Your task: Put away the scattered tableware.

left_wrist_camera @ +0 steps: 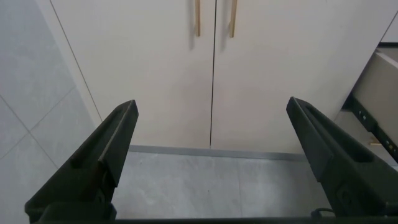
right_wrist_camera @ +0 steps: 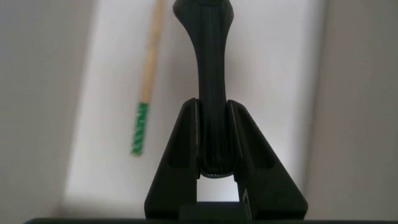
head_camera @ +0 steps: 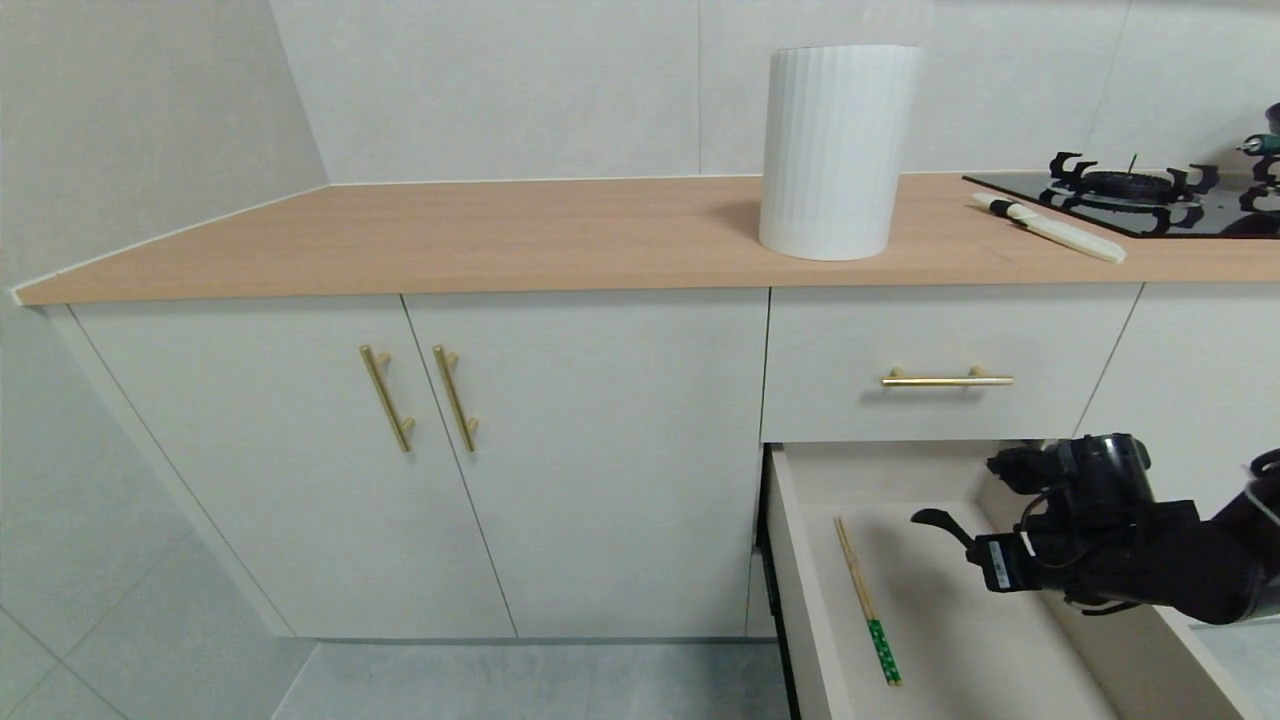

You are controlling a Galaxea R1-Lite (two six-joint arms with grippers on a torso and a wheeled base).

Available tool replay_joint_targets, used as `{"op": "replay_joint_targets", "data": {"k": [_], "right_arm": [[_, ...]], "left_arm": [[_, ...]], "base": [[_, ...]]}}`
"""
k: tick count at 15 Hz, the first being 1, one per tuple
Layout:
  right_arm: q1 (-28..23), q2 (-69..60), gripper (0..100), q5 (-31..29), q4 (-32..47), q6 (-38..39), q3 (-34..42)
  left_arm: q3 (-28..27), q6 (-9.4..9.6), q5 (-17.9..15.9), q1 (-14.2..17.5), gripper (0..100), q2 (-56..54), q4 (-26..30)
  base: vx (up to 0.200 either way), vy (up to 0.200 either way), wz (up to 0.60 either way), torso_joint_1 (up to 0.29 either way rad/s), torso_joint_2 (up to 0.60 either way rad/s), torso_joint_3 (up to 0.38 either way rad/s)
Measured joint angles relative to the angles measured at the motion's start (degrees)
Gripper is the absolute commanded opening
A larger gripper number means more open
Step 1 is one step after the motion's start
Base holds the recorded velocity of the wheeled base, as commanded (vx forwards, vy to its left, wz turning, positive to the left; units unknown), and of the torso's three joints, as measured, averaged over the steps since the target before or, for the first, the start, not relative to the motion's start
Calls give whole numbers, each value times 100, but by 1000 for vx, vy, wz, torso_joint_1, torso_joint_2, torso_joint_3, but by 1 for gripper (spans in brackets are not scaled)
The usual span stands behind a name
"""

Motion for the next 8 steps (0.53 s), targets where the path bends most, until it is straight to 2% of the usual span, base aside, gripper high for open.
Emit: {"op": "replay_joint_targets", "data": {"k": [4,8], "right_arm": [[-44,1048,0,-321,-939,-13,-61],[-146,1536,0,-351,-1020,-24,-210]], "left_arm": [[0,0,2,0,100,0,0],[-2,0,2,0,100,0,0]], "base": [[0,0,0,0,0,0],[0,0,0,0,0,0]]}}
